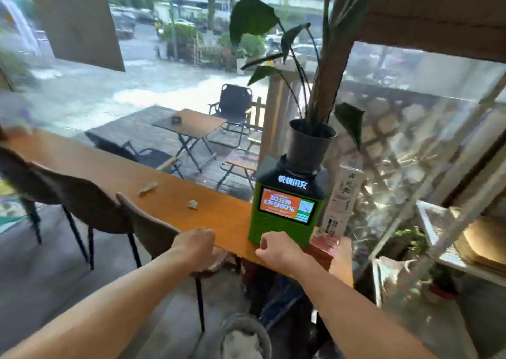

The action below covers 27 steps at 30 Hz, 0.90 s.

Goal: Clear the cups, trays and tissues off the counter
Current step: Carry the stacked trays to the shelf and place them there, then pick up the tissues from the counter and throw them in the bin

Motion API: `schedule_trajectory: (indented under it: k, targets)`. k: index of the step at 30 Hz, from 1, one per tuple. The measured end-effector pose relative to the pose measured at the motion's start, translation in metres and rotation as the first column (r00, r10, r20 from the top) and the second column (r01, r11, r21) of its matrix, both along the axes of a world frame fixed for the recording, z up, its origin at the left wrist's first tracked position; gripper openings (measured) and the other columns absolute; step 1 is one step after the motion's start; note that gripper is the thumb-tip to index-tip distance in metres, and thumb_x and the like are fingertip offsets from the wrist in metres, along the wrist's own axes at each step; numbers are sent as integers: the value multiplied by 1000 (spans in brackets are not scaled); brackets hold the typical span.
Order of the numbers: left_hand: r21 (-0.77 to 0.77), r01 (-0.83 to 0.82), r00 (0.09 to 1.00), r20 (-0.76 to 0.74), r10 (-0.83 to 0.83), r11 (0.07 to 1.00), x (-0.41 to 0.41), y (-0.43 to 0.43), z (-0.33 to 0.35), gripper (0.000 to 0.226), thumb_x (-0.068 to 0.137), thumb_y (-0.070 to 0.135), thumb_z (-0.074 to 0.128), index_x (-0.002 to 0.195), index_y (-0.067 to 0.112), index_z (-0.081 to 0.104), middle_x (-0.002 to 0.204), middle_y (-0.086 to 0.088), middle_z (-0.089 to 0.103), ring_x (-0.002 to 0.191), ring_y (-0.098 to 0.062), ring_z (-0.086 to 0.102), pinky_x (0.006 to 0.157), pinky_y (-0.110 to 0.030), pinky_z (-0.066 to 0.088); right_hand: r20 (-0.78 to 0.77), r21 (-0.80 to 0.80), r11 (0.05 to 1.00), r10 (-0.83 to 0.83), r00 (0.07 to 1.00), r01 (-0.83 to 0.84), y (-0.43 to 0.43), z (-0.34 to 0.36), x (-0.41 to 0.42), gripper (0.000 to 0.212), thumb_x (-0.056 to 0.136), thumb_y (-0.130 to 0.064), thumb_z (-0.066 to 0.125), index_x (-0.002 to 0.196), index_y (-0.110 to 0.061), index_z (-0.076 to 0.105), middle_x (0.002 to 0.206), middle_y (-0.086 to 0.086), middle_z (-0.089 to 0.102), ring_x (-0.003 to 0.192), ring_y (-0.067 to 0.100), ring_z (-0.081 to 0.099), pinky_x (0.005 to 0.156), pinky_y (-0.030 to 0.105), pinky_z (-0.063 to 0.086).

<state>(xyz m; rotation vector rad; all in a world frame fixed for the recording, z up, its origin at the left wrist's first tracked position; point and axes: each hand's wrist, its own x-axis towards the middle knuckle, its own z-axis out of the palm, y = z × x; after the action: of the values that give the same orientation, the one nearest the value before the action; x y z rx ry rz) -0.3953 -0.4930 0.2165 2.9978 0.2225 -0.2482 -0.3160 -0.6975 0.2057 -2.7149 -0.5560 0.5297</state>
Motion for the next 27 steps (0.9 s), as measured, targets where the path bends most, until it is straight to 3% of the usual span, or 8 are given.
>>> schedule_trajectory:
  k: [3,7,14,19,27]
  targets:
    - [17,-82,996,21,82,996,-12,33,-4,24,91,30,48,106,17,61,111,-8,67,100,-30,67,72,-36,52,-31,12,998,67,997,-66,36,-4,0,17,84,-38,58,76,-24,56,86,0,63,84,24,63,68,33,47]
    - [5,-134,989,65,133,991,-13,64,-3,28,94,36,46,109,16,59,114,-8,64,104,-31,65,84,-42,55,-30,-3,995,101,994,-101,74,-5,5,14,89,-35,58,86,-21,59,97,4,67,90,25,64,76,35,52]
    - [-21,-105,992,67,106,994,25,107,-11,22,96,36,44,99,17,55,107,-7,63,97,-29,64,76,-40,51,-52,10,996,90,995,-89,124,-15,40,10,88,-32,59,81,-25,59,93,0,65,84,20,63,72,33,53]
    - [-4,-56,998,9,56,998,82,137,-22,27,97,38,45,107,16,57,111,-8,60,103,-31,62,82,-42,49,-70,-20,996,89,994,-90,162,-31,96,14,87,-36,60,89,-23,64,104,3,68,94,22,63,81,36,54]
    - [10,8,989,-149,-6,1000,190,201,-48,17,96,30,49,105,17,54,103,-5,58,91,-27,58,71,-36,45,-145,-10,998,64,987,-66,227,-67,189,15,88,-35,59,92,-22,68,96,1,67,84,21,59,67,31,47]
